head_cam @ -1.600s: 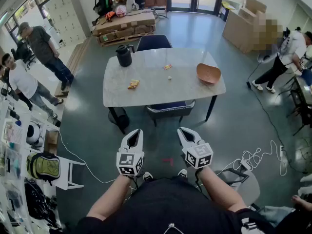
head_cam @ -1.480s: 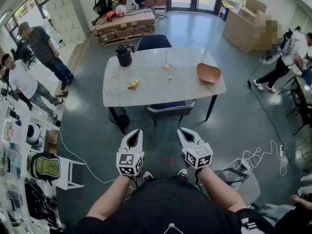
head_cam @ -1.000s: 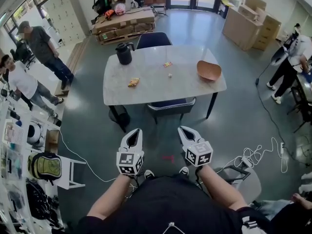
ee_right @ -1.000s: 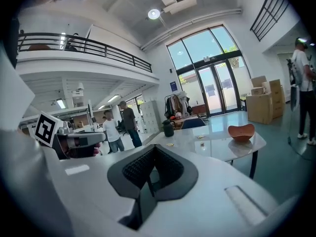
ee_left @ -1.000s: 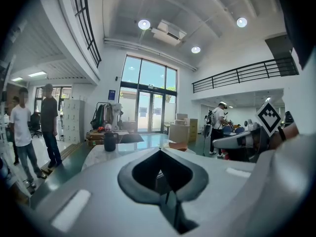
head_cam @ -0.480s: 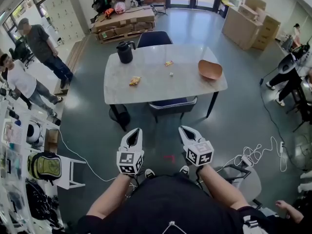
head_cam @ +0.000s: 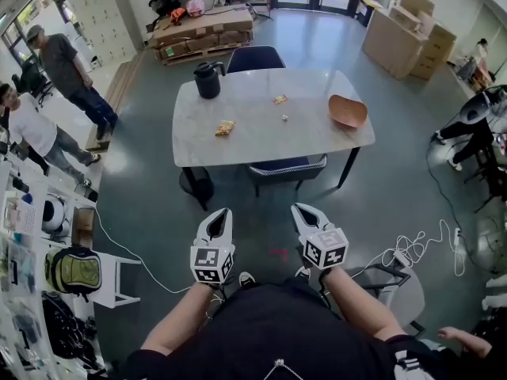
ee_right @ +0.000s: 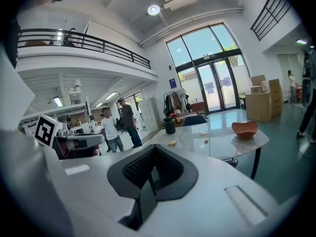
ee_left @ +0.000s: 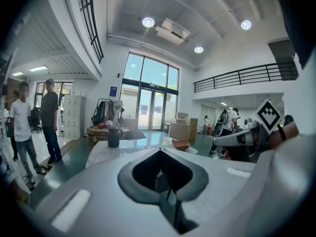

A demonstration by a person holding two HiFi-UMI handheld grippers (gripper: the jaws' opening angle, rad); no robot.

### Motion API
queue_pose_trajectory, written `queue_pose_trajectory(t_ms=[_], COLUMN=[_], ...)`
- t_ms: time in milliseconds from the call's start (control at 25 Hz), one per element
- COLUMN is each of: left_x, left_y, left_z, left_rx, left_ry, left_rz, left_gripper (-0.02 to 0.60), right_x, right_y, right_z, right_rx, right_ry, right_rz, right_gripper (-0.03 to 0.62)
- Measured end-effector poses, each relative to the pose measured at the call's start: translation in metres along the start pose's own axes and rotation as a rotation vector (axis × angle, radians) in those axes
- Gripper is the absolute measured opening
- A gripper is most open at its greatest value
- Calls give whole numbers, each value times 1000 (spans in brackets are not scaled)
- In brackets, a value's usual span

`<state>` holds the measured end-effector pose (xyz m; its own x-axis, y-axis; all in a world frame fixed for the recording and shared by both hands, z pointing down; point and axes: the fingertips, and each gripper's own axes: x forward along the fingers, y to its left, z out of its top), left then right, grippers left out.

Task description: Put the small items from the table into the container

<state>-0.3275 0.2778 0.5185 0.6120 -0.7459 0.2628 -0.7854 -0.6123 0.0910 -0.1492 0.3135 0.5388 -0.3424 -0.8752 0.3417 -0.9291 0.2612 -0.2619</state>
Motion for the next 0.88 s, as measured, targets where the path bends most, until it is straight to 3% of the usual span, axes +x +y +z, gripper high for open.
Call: queue_pose_trajectory(t_ms=[240, 440, 680, 880], left_x=[-7, 13, 73, 141], left_y=[29, 44, 49, 53], left_z=[-10, -7, 4, 21], left_rx=[-20, -29, -19, 3], left_ry=[6, -1, -15, -5], left_rz=[-17, -38, -59, -40], left_gripper=[3, 5, 3, 4], right_x=[17, 25, 55, 107], right_y=[23, 17, -33, -84], right_z=[-2, 6, 30, 64], right_rx=[-4, 4, 6, 1], right_ry=[-15, -30, -61, -81], right_rz=[-27, -71, -97, -58], right_gripper=[28, 28, 28, 28])
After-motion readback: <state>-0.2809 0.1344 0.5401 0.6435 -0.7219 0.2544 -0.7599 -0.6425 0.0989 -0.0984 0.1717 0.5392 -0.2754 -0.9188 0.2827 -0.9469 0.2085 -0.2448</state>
